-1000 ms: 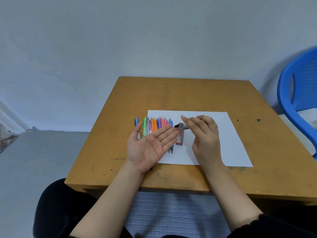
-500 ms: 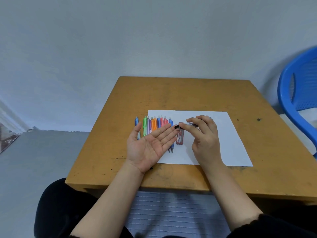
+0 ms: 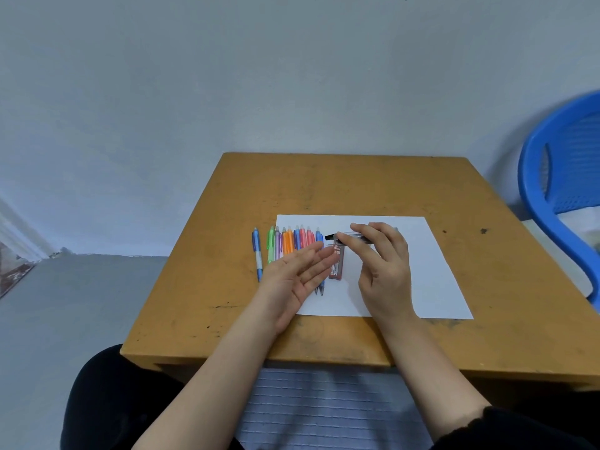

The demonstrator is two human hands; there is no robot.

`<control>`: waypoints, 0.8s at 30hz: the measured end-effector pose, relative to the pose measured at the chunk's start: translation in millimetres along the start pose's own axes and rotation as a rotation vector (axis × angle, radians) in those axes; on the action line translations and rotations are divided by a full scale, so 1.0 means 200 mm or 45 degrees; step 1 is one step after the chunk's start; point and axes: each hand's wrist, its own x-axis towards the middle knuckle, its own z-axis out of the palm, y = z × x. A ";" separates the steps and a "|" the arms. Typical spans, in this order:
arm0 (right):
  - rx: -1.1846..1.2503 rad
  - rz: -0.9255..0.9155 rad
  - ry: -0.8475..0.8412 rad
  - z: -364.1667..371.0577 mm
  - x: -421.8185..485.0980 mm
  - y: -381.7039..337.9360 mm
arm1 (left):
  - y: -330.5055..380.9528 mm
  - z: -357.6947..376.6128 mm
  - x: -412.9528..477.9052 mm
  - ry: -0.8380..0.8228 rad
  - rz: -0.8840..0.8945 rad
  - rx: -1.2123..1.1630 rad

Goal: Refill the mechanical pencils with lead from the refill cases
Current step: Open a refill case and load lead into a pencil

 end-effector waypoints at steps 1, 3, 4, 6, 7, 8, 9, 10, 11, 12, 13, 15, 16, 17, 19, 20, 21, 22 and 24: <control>0.001 -0.004 0.007 0.00 0.00 0.00 | 0.00 0.01 0.00 0.022 0.013 0.058; 0.012 -0.011 0.023 0.00 0.00 0.00 | 0.00 0.02 -0.01 0.074 0.034 0.140; 0.016 -0.015 0.030 0.00 0.00 0.00 | 0.01 0.03 -0.02 0.109 0.049 0.173; 0.015 -0.023 0.045 0.00 0.00 0.00 | 0.02 0.05 -0.03 0.171 0.092 0.244; 0.012 -0.027 0.051 0.00 0.00 0.00 | 0.03 0.06 -0.03 0.191 0.114 0.289; 0.008 -0.030 0.053 0.00 0.00 0.00 | 0.04 0.06 -0.03 0.206 0.133 0.332; 0.004 -0.034 0.053 0.00 0.00 0.00 | 0.05 0.07 -0.04 0.217 0.148 0.367; 0.001 -0.038 0.053 0.00 0.00 0.00 | 0.05 0.07 -0.04 0.228 0.158 0.394; -0.001 -0.043 0.054 0.00 0.00 0.00 | 0.06 0.08 -0.04 0.237 0.165 0.416; 0.000 -0.046 0.056 0.00 -0.01 0.00 | 0.06 0.08 -0.05 0.243 0.171 0.432; 0.002 -0.049 0.059 0.00 0.00 0.00 | 0.06 0.09 -0.05 0.246 0.175 0.440; 0.006 -0.054 0.065 0.00 0.00 -0.01 | 0.07 0.09 -0.05 0.258 0.176 0.451; 0.008 -0.057 0.067 0.00 0.00 -0.01 | 0.07 0.10 -0.05 0.267 0.171 0.462; 0.012 -0.059 0.069 0.00 0.00 -0.01 | 0.07 0.10 -0.05 0.272 0.165 0.474; 0.021 -0.064 0.068 0.00 0.00 0.00 | 0.08 0.10 -0.05 0.271 0.160 0.495; 0.022 -0.065 0.066 0.00 -0.01 0.00 | 0.08 0.11 -0.05 0.272 0.161 0.504; 0.019 -0.064 0.065 0.01 -0.01 0.00 | 0.08 0.11 -0.05 0.277 0.163 0.514; 0.017 -0.062 0.064 0.01 -0.01 0.00 | 0.08 0.11 -0.06 0.284 0.167 0.526; 0.017 -0.056 0.063 0.01 -0.01 0.00 | 0.08 0.11 -0.06 0.294 0.170 0.543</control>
